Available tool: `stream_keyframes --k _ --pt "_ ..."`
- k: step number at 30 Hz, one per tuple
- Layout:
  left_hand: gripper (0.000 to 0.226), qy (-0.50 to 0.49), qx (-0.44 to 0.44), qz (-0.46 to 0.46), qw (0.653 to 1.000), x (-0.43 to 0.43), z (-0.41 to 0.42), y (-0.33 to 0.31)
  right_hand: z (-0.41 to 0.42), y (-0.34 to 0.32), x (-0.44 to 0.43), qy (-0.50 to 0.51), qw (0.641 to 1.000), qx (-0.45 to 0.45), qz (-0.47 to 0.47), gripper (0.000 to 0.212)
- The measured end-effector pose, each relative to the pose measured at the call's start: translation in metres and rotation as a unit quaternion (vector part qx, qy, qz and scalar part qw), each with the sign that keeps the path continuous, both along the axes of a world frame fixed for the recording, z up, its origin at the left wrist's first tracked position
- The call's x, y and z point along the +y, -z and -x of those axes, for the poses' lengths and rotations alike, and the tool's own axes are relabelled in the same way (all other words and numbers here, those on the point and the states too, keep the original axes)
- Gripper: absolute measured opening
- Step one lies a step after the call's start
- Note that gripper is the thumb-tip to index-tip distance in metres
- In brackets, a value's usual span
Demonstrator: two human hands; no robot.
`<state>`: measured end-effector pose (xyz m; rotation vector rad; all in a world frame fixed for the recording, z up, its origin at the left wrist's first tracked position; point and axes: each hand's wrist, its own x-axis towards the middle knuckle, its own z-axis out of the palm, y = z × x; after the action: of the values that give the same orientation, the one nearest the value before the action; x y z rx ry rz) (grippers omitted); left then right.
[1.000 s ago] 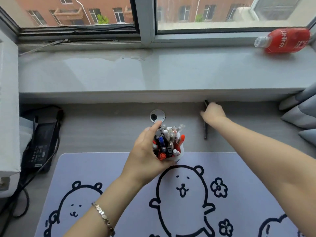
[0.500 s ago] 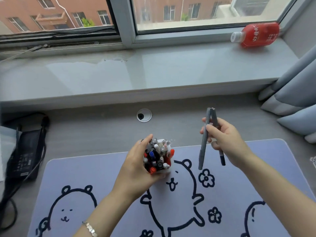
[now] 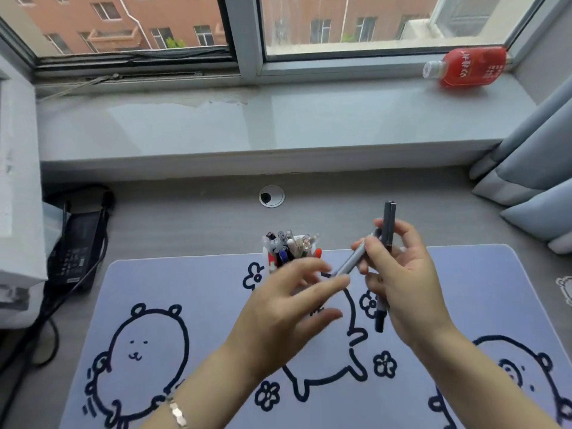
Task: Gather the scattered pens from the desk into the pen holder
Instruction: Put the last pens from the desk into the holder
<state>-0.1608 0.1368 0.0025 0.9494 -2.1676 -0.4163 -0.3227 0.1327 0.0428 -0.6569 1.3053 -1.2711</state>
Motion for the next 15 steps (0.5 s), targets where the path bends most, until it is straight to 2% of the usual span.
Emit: stream_keyframes --k 2,3,5,7,9,12,14,15 --pt "0.02 -0.005 0.048 -0.005 0.999 0.004 0.002 0.0 -0.006 0.002 0.003 -0.057 0.997 0.045 -0.012 0.01" --pt "0.016 -0.021 0.067 -0.02 0.997 0.003 0.001 0.0 -0.007 0.004 0.004 -0.089 0.99 0.105 -0.017 0.009" --pt "0.013 -0.059 0.085 -0.084 0.991 -0.002 -0.002 -0.006 -0.004 0.009 0.006 -0.118 0.962 0.246 -0.003 0.011" --pt "0.017 -0.082 0.094 -0.171 0.977 -0.009 -0.004 -0.018 -0.002 0.007 0.007 -0.111 0.935 0.333 0.048 0.021" --pt "0.018 -0.083 0.119 -0.243 0.959 -0.014 -0.002 -0.031 -0.005 0.0 0.009 -0.143 0.915 0.356 0.12 0.034" --pt "0.008 -0.046 0.135 -0.308 0.941 -0.016 0.01 -0.048 -0.011 -0.001 0.012 -0.196 0.912 0.316 0.175 0.034" --pt "0.016 -0.029 0.101 -0.297 0.949 -0.016 0.014 -0.052 -0.009 0.003 0.011 -0.16 0.925 0.301 0.169 0.023" --pt "0.027 -0.045 0.072 -0.262 0.961 -0.018 0.014 -0.049 -0.006 0.005 0.009 -0.129 0.933 0.296 0.159 0.018"
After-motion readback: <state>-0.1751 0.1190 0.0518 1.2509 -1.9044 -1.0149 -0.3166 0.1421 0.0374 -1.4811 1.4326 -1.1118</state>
